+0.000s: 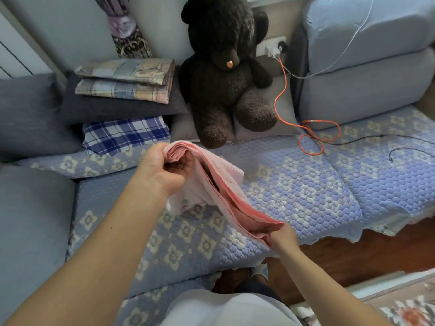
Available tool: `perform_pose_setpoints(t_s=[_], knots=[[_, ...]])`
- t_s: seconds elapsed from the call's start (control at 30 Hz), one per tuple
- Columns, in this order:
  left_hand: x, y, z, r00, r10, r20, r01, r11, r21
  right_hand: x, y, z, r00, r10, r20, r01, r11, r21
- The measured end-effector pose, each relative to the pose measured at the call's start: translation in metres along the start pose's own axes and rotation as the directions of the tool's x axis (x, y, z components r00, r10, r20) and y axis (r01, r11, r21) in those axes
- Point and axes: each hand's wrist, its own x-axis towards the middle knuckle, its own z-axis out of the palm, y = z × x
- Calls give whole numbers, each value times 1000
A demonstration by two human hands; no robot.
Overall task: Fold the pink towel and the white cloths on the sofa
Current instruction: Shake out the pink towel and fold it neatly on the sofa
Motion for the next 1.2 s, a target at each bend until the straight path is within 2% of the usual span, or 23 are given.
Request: perform_pose_setpoints(t_s=[0.1,0.17,0.23,0.3,0.33,0.43,0.6,0.67,0.8,0.93,1.0,1.13,1.2], knots=[[-5,33,-11,999,51,4,-51,998,-48,2,-24,-19,975,-219,23,220,975,-23],[-10,60,-20,995,101,-1,-101,991,-91,8,-45,-36,958,-277,81,277,961,7],[-17,88,-31,988,153,-10,-154,983,-104,13,-74,-58,954,-298,33,298,954,9],[-30,113,-45,978,207,3,-207,976,-63,11,-119,-87,946,-322,-31,324,937,132],[-38,125,-54,973,231,21,-230,972,-45,5,-145,-102,940,-339,-31,336,908,252],[-64,162,-87,956,285,73,-284,959,-16,-25,-222,-140,926,-376,45,289,779,557],[-111,207,-161,936,346,65,-351,931,96,-90,-322,-147,899,-425,101,182,575,798],[-120,218,-194,929,371,19,-371,926,67,-110,-352,-130,867,-482,124,204,571,795],[-123,243,-257,922,366,-127,-376,925,-61,-142,-417,-65,842,-504,189,275,705,653],[-138,273,-299,860,435,-268,-497,832,-245,-177,-472,5,769,-579,271,392,762,515],[-163,292,-315,808,513,-291,-587,748,-310,-197,-496,24,699,-654,289,461,721,517],[-228,307,-336,658,700,-278,-746,554,-370,-228,-538,39,488,-803,342,567,590,574],[-259,282,-334,585,773,-245,-799,499,-334,-231,-548,46,465,-826,318,546,551,632]])
